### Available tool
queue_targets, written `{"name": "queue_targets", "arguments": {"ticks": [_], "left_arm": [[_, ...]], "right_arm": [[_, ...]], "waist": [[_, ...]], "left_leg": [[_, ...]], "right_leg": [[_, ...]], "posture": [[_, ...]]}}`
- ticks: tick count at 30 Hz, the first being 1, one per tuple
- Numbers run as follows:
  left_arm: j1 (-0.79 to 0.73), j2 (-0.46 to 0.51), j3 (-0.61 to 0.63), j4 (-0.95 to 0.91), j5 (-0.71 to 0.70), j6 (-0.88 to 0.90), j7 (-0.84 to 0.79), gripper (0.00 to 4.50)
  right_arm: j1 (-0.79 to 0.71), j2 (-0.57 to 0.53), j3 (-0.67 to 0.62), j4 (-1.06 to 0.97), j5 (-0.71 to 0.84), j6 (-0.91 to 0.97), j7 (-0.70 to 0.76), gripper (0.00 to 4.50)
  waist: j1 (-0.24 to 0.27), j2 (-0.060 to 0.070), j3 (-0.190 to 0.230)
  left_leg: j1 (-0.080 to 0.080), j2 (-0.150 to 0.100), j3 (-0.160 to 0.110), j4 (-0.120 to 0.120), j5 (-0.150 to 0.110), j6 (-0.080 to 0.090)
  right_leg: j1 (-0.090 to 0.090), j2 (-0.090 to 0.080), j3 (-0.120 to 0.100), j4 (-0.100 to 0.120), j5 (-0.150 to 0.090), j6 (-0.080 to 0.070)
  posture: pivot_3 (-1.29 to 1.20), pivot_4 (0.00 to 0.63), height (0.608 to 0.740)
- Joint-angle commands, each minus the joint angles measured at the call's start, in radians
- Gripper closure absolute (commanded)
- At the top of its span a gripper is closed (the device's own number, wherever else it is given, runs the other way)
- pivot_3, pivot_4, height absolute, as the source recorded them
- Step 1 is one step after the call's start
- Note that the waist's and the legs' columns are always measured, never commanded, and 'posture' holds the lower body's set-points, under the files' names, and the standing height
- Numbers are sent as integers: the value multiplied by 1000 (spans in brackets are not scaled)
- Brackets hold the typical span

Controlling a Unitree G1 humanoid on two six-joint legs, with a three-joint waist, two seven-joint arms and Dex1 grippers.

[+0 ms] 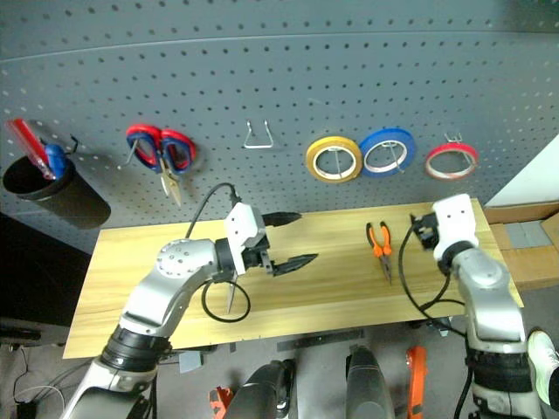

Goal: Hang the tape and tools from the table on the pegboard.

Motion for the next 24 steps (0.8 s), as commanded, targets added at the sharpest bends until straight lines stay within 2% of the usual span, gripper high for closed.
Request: {"name": "queue_targets", "arguments": {"ticks": [1,3,4,7,10,19,24], "left_arm": [[27,68,71,36,18,-52,-6,0],[38,102,79,68,32,-82,-19,0],[44,127,82,91,43,-100,-33,0],[51,164,89,143,59,-132,-53,0],[45,173,94,178,62,-156,-62,0],[17,141,65,189,90,-176,-51,0],[1,117,65,193,101,-172,-40,0]], "right_arm": [[51,51,63,-217,4,150,-52,792],[56,92,101,-256,1,231,-85,116],[45,124,127,-248,-10,281,-117,30],[-2,181,168,-187,-39,378,-180,30],[-86,227,168,-40,-37,368,-207,30],[-298,197,124,477,-53,174,-230,30],[-367,200,95,633,-22,142,-203,30]], "waist": [[-3,1,0],[-4,1,0],[-3,1,0],[-2,1,0],[-2,1,0],[-6,0,0],[-12,0,0]], "left_leg": [[0,1,0,0,0,0],[1,2,1,0,0,0],[1,2,1,0,0,0],[1,2,1,0,0,0],[0,2,1,0,0,0],[-3,2,5,-1,0,-1],[-3,2,5,0,0,-1]], "right_leg": [[-1,0,0,1,0,0],[-2,1,0,2,1,-2],[-2,1,0,2,2,-2],[-3,2,0,2,2,-3],[-4,1,0,2,3,-3],[-9,0,-1,1,4,-3],[-10,0,-1,4,4,-3]], "posture": [[-163,308,740],[-165,310,740],[-167,311,740],[-168,309,740],[-170,305,740],[-141,296,740],[-142,293,740]]}}
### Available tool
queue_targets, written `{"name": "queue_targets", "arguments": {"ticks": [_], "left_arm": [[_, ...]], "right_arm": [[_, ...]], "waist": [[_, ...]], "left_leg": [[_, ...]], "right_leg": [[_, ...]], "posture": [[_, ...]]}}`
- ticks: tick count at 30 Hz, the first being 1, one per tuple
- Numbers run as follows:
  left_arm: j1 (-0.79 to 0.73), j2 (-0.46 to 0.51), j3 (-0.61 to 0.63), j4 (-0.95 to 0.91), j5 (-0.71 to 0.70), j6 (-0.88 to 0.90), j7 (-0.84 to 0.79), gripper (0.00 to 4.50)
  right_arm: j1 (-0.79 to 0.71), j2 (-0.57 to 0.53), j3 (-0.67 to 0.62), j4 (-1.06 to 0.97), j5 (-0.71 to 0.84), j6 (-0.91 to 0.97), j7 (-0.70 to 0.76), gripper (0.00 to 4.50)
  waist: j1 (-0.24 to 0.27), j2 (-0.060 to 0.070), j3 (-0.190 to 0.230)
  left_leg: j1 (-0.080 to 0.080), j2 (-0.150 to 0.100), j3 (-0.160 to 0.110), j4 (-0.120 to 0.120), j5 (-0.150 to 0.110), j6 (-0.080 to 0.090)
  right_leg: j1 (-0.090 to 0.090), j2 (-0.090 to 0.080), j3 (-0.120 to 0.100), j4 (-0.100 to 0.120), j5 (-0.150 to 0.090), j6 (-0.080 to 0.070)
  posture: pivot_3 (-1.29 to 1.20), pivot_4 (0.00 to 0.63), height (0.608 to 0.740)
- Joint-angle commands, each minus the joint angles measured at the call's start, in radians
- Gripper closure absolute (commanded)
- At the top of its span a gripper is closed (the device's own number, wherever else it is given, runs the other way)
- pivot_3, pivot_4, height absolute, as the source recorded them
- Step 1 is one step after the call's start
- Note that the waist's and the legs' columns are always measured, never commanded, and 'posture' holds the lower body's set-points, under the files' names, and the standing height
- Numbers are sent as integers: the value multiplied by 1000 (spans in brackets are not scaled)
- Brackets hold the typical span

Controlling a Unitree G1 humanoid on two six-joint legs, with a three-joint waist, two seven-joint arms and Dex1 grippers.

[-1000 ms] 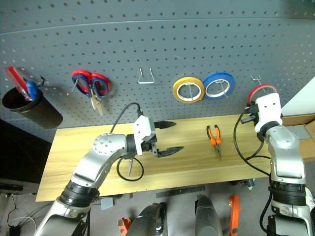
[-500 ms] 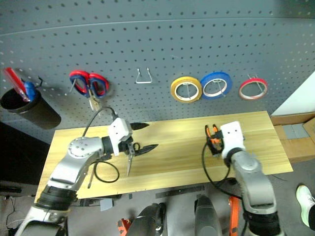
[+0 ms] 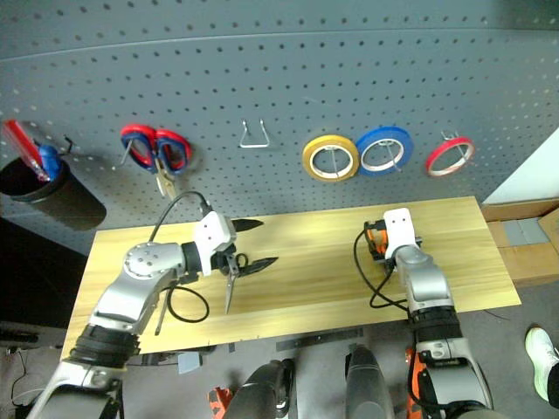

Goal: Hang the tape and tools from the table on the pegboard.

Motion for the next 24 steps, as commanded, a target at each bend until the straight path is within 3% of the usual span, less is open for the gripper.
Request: {"name": "queue_targets", "arguments": {"ticks": [1,6,24], "left_arm": [[-16,-4,2,-17,10,-22,5,0],[-24,-8,4,4,28,-41,10,0],[-28,-18,11,15,34,-52,25,0]], "right_arm": [[-47,10,-38,88,36,-11,19,30],[-102,2,-29,188,40,-43,50,30],[-83,22,3,129,51,-2,87,30]], "waist": [[-6,0,0],[-19,0,-1],[-19,0,-1]], "left_leg": [[0,0,1,0,0,0],[2,0,2,2,0,0],[1,0,3,2,1,-1]], "right_leg": [[0,0,0,2,0,0],[-1,0,1,6,0,-1],[-4,-1,1,8,0,-1]], "posture": [[-146,290,740],[-144,286,740],[-139,283,740]]}}
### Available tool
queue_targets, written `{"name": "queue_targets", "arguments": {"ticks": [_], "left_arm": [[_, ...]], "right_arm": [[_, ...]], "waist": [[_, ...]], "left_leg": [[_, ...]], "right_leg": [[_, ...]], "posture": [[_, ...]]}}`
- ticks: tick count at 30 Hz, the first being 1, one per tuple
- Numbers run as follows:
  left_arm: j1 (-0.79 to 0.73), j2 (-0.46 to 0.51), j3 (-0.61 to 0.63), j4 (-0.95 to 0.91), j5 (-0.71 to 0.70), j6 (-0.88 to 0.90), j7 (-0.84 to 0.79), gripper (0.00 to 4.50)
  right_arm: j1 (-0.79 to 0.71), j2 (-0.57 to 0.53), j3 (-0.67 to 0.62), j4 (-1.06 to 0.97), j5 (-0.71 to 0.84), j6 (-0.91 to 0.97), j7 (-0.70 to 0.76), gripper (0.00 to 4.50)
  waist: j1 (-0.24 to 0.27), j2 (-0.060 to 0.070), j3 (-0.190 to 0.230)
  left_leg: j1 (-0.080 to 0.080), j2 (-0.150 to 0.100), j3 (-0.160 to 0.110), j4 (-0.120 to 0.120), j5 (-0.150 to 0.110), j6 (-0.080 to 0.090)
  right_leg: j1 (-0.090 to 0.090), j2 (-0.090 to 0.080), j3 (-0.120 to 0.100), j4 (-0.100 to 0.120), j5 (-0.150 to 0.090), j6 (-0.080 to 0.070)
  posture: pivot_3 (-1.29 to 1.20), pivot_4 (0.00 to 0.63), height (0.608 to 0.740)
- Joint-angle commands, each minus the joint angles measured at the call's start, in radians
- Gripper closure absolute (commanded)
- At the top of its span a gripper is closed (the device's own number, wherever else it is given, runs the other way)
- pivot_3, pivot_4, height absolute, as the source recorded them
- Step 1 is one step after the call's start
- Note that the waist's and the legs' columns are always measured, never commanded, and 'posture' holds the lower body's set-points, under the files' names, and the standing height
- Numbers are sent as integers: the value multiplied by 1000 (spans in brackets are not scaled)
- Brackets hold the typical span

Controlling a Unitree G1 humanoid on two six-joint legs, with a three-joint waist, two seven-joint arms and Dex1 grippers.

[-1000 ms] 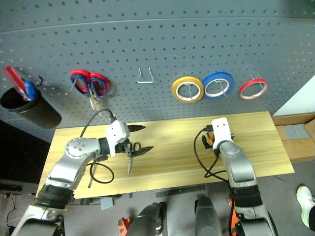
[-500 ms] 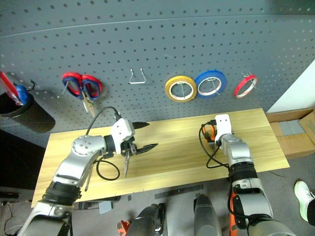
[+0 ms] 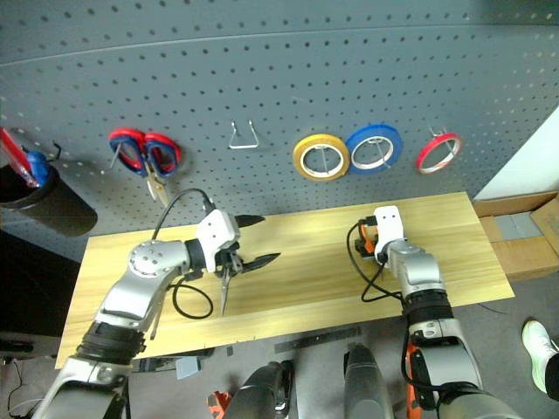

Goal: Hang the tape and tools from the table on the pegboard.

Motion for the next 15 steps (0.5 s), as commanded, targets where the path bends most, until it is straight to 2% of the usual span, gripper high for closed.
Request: {"name": "queue_targets", "arguments": {"ticks": [1,9,12,15], "left_arm": [[-10,0,12,-9,-4,-17,2,0],[-7,-6,8,-6,0,-20,5,0],[-5,-9,8,-8,0,-21,7,0],[-3,-12,8,-8,1,-21,8,0]], "right_arm": [[7,-2,12,10,-17,-30,-10,30],[-24,-10,56,119,-56,-105,1,30],[-33,-10,64,147,-69,-128,3,693],[-42,-13,72,171,-75,-143,7,1723]], "waist": [[0,0,0],[0,0,0],[-1,0,0],[-1,0,-1]], "left_leg": [[0,0,0,0,0,0],[0,0,0,0,0,0],[0,0,1,0,0,0],[0,0,0,1,0,0]], "right_leg": [[0,0,0,0,0,0],[0,0,0,0,0,0],[0,0,0,1,0,0],[0,0,0,1,0,0]], "posture": [[-140,284,740],[-140,281,740],[-140,281,740],[-141,279,740]]}}
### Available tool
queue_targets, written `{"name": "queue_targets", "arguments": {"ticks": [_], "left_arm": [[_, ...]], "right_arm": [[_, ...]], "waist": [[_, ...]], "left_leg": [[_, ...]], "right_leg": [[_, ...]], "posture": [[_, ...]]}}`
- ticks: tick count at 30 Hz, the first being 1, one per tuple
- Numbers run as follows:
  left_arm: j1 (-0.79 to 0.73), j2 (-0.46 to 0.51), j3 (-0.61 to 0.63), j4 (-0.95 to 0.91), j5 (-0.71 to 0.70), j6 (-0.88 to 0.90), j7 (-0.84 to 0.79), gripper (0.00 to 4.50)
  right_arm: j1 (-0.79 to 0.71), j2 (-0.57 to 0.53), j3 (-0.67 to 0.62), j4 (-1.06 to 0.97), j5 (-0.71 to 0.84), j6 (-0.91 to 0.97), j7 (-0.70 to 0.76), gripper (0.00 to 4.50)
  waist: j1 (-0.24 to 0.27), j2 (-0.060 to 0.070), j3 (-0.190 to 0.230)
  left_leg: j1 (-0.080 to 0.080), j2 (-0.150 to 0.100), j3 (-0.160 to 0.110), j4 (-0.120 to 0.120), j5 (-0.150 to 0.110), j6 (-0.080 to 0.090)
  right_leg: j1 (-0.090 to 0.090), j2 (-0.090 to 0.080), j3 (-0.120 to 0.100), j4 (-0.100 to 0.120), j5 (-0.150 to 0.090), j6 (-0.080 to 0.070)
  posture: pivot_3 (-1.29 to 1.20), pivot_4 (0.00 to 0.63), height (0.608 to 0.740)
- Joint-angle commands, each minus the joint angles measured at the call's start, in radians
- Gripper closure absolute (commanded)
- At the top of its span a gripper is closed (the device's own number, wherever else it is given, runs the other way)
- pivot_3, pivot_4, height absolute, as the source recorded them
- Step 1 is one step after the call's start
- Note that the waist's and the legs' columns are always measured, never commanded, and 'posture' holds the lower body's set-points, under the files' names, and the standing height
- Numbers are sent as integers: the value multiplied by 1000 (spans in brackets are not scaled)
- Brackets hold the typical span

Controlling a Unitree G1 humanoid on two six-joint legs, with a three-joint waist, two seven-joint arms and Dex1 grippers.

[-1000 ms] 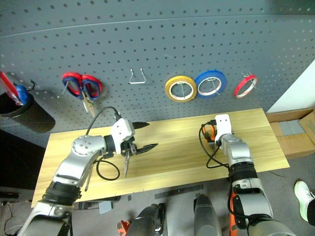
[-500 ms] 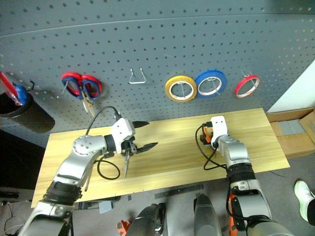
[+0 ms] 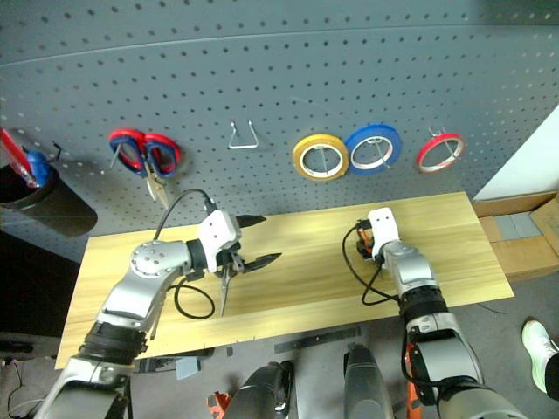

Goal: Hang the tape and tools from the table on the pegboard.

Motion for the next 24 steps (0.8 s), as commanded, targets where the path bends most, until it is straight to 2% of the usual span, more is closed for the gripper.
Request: {"name": "queue_targets", "arguments": {"ticks": [1,3,7,13,18,21,24], "left_arm": [[0,-5,12,-14,-7,-13,9,0],[6,-14,23,-17,-17,-13,19,0],[26,-31,53,-45,-51,10,38,0],[140,-30,137,-156,-140,95,76,0],[272,-51,230,-259,-224,43,96,0],[321,-79,294,-292,-277,49,136,0],[348,-110,370,-292,-311,54,205,0]], "right_arm": [[-1,-8,10,22,-17,-17,7,2060],[5,-8,12,6,-17,-12,9,2567],[45,-7,13,-113,-9,23,6,2611],[283,7,71,-739,19,147,15,2611],[488,43,181,-1188,33,188,-9,2611],[515,72,238,-1351,45,206,-19,2611],[430,60,312,-1414,-8,164,-29,2611]], "waist": [[0,0,0],[0,0,0],[0,0,0],[-5,0,0],[0,0,0],[8,0,0],[13,-1,0]], "left_leg": [[0,0,0,0,0,0],[0,0,0,0,0,0],[0,0,0,0,0,0],[-2,0,0,-1,0,0],[-2,0,-1,-1,0,0],[-1,0,0,0,0,0],[0,1,0,0,0,-1]], "right_leg": [[0,0,0,0,0,0],[0,0,0,0,0,0],[0,0,0,0,0,0],[-4,0,1,1,0,0],[-5,0,1,1,0,0],[-4,0,1,1,1,-1],[-4,0,0,0,5,-2]], "posture": [[-144,279,740],[-144,279,740],[-143,281,740],[-137,291,740],[-129,303,740],[-126,312,740],[-129,316,740]]}}
